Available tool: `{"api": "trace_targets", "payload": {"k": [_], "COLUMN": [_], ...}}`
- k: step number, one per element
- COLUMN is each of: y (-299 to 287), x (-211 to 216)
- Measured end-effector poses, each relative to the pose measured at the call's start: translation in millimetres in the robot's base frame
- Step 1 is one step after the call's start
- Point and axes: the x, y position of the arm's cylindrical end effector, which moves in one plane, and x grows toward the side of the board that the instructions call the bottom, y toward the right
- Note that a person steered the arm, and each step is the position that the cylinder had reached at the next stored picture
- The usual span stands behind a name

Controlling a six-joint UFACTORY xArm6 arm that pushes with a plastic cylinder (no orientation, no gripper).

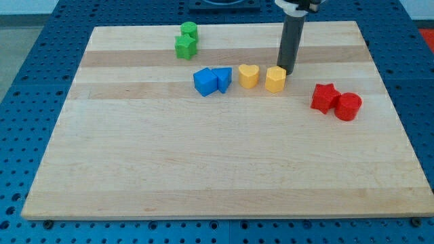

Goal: Slide the hexagon into the right side of the heart

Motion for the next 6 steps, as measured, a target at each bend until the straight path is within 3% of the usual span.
{"api": "trace_targets", "payload": {"k": [3,6], "y": [38.6,39.2], "x": [-8.6,31.6]}}
